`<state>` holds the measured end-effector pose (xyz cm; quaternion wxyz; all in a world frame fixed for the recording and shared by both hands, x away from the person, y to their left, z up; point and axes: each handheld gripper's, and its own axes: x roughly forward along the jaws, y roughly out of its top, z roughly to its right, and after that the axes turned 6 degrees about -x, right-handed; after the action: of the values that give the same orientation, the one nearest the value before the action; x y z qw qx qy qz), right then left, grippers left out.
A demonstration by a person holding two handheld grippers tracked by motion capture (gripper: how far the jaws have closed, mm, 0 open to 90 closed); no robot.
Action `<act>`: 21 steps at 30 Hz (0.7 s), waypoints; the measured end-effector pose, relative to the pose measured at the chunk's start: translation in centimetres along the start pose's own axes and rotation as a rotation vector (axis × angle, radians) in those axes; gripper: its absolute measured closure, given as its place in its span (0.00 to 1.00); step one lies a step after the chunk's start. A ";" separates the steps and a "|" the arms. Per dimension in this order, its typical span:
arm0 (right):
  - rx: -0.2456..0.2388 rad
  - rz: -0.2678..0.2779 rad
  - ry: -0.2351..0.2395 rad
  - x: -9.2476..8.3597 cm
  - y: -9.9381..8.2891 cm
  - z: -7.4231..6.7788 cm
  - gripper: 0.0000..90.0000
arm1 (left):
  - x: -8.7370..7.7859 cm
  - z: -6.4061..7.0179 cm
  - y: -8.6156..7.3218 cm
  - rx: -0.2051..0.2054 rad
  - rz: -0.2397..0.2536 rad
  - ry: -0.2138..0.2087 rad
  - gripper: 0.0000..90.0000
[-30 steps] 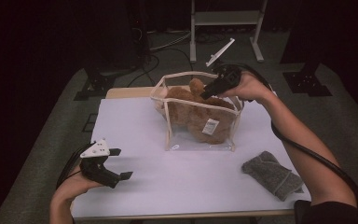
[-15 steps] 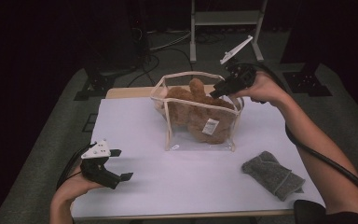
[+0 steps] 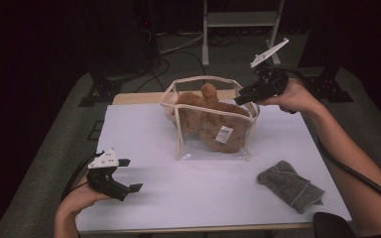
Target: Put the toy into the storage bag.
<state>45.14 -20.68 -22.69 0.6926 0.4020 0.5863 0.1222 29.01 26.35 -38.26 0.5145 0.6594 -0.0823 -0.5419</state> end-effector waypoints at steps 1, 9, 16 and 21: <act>-0.003 0.005 0.000 -0.1 -0.2 0.0 0.59 | 0.0 0.0 0.0 0.000 0.001 0.000 0.03; 0.011 0.034 -0.014 -1.8 -1.6 -0.4 0.58 | 0.2 -0.1 -0.1 -0.005 -0.006 -0.004 0.03; 0.030 0.051 -0.033 -3.3 -3.1 -0.5 0.58 | 0.2 -0.2 -0.2 -0.005 -0.008 -0.004 0.03; 0.042 0.060 -0.040 -3.9 -4.2 -0.5 0.57 | 0.2 -0.3 -0.2 -0.008 -0.009 -0.005 0.03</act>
<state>42.30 -25.67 -22.79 0.6918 0.4360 0.5625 0.1225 29.23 26.48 -38.62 0.5144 0.6563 -0.0786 -0.5463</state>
